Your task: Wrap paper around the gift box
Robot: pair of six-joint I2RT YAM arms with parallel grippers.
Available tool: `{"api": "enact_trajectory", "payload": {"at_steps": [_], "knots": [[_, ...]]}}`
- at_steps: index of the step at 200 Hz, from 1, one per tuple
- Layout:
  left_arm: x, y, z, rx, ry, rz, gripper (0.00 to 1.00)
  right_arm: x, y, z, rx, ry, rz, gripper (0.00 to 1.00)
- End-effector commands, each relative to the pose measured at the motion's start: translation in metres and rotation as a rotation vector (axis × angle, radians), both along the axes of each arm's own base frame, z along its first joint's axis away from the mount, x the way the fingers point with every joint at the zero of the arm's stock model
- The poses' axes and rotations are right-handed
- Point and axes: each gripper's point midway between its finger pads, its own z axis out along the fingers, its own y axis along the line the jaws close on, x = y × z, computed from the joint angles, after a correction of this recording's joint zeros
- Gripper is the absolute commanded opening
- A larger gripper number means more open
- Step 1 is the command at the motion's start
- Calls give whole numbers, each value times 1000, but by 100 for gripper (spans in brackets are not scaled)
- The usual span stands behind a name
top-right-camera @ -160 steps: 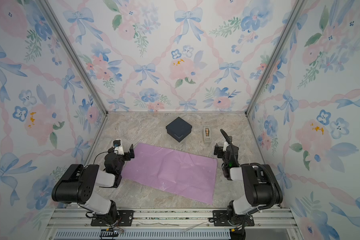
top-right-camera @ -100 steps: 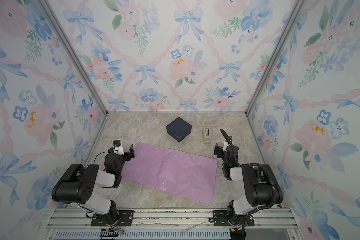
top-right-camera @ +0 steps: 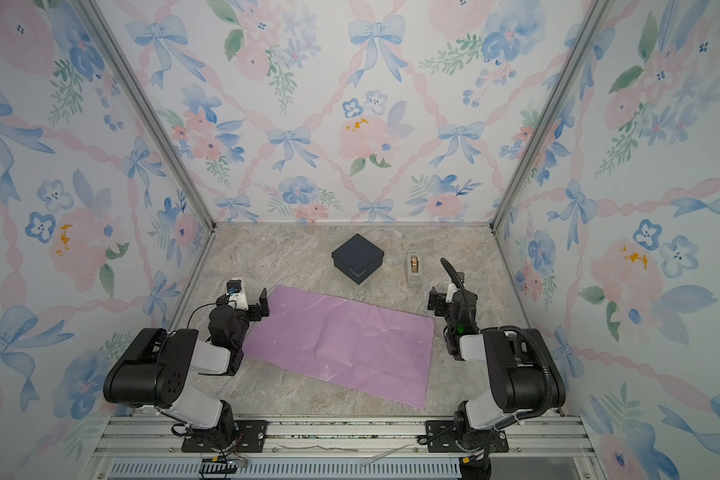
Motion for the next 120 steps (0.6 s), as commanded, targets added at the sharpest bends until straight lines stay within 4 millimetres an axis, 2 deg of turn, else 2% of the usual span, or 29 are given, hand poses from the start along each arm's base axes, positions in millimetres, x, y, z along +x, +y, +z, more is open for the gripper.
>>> {"api": "enact_trajectory", "payload": {"at_steps": [1, 65, 80, 98, 120], "knots": [[3, -2, 1, 13, -2, -14, 98, 6, 0, 9, -15, -26, -1, 96], [2, -3, 3, 12, -7, -23, 98, 6, 1, 13, -12, -31, 0, 96], [0, -6, 11, 23, -25, -34, 98, 4, 4, 30, -17, -15, 17, 96], [1, -15, 25, 46, -10, -70, 98, -3, 4, 64, 38, 45, -4, 96], [11, -34, 47, 31, 28, -135, 98, -25, 19, 95, 147, 214, -6, 96]]}}
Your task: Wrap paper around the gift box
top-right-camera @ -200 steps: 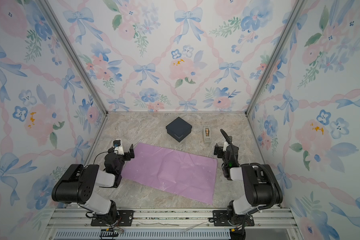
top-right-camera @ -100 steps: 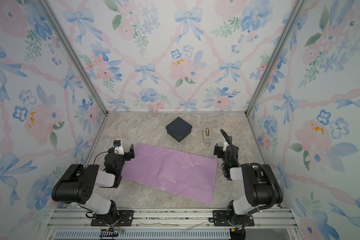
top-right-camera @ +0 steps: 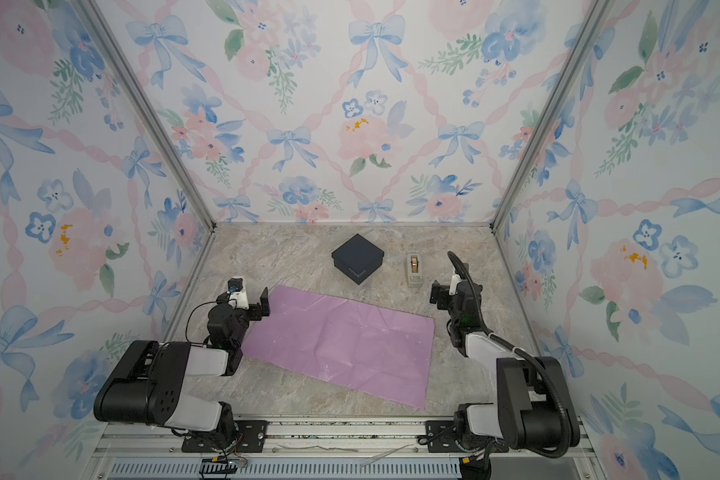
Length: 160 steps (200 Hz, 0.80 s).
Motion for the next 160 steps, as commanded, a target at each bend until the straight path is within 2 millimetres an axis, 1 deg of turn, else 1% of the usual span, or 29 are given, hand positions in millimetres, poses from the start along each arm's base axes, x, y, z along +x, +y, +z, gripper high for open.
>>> {"api": "enact_trajectory", "payload": {"at_steps": [1, 11, 23, 35, 45, 58, 75, 79, 80, 83, 97, 103, 118, 125, 143, 160], "knots": [[11, -21, 23, 3, 35, -81, 98, -29, 17, 24, 107, 214, 4, 96], [14, -30, 31, -50, 54, -110, 98, -42, 30, 31, 121, 290, 18, 96], [17, -40, 39, -100, 76, -128, 96, -61, 53, 37, 103, 358, 69, 96], [20, -52, 42, -130, 118, -148, 95, -85, 71, 36, 85, 432, 81, 96], [22, -62, 40, -133, 168, -163, 95, -105, 89, 33, 113, 492, 96, 96], [24, -77, 31, -125, 245, -199, 95, -135, 116, 21, 180, 596, 124, 96], [28, -87, 16, -137, 358, -214, 94, -173, 153, 1, 270, 725, 157, 96], [28, -89, 9, -142, 391, -216, 93, -182, 163, -2, 278, 744, 173, 96], [31, -90, 12, -144, 388, -218, 93, -184, 165, -3, 284, 749, 174, 96], [34, -92, 14, -148, 397, -223, 93, -190, 172, -6, 291, 761, 180, 96], [40, -100, -3, -162, 491, -240, 91, -215, 205, -17, 320, 788, 243, 97], [41, -105, -11, -168, 526, -258, 91, -227, 216, -22, 319, 808, 267, 97], [45, -114, -30, -176, 613, -279, 90, -256, 236, -37, 320, 880, 306, 98], [48, -119, -35, -184, 642, -292, 89, -269, 243, -43, 310, 914, 316, 99], [54, -128, -49, -204, 696, -307, 89, -301, 261, -54, 298, 973, 369, 99], [63, -138, -50, -220, 704, -324, 89, -325, 274, -67, 313, 1028, 407, 99]]}}
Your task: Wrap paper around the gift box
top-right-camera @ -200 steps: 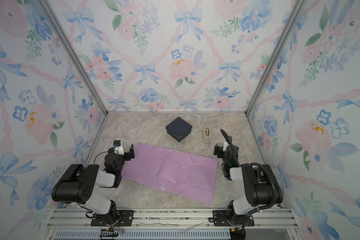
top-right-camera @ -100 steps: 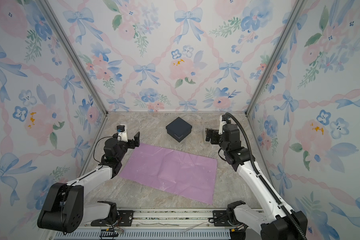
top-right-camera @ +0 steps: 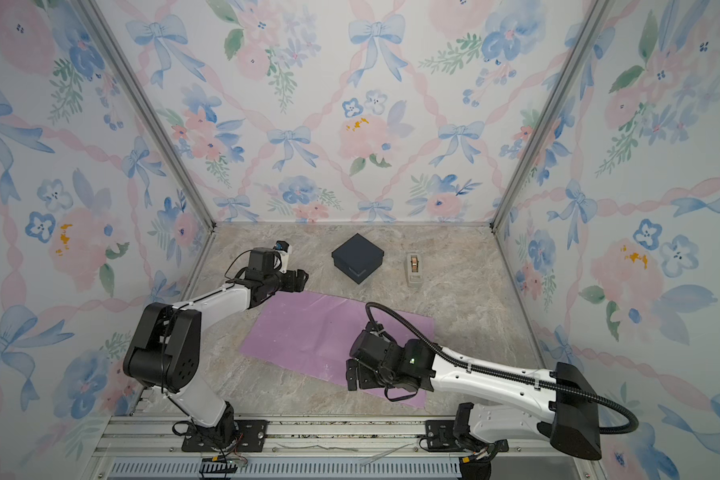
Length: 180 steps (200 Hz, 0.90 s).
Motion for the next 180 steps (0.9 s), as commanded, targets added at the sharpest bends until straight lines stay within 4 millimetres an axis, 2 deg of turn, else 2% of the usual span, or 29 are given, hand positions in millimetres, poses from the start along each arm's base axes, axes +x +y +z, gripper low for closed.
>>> {"api": "enact_trajectory", "payload": {"at_steps": [1, 19, 55, 73, 141, 180], "knots": [[-4, -18, -9, -48, 90, -34, 89, -33, 10, -18, 19, 118, -45, 99], [7, -27, -7, -50, 82, -41, 89, -47, 17, -33, 21, 161, -19, 99], [24, -36, -9, -59, 83, -38, 89, -55, 24, -56, 27, 218, -24, 98], [28, -39, -12, -59, 87, -40, 89, -57, 21, -67, 12, 244, -41, 98], [32, -39, -17, -49, 93, -26, 90, -39, -6, -94, -67, 295, -159, 98], [32, -39, -16, -59, 96, -19, 90, -14, -21, -103, -56, 295, -241, 97]]}}
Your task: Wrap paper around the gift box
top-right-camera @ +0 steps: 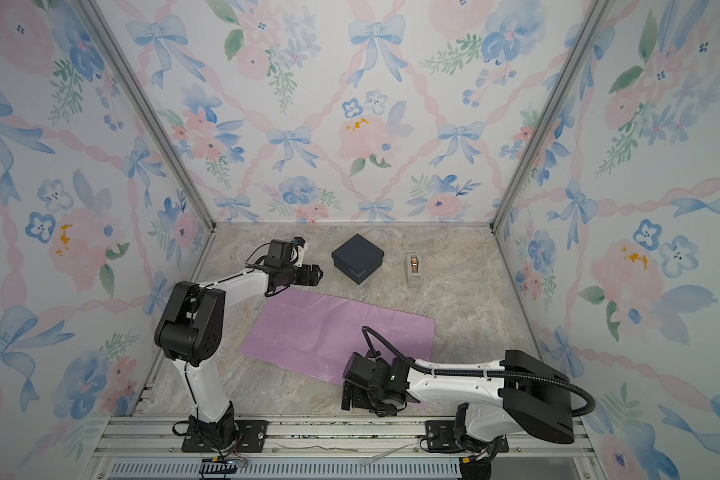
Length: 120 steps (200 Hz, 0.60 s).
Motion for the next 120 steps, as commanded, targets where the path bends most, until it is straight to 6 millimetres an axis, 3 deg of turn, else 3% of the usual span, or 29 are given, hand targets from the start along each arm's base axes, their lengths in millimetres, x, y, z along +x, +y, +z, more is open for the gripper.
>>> {"api": "enact_trajectory", "payload": {"at_steps": [1, 79, 96, 120], "knots": [[3, -2, 1, -11, 11, 13, 90, 11, -28, -24, -81, 12, -52, 97], [6, -6, 9, -28, -4, 5, 90, 56, -76, -31, -150, 20, -127, 97], [8, -9, 13, -38, -11, -4, 90, 60, -78, -19, -139, -2, -101, 97], [13, -13, 20, -67, -16, -1, 89, 72, -76, 18, -84, -87, -69, 97]]}}
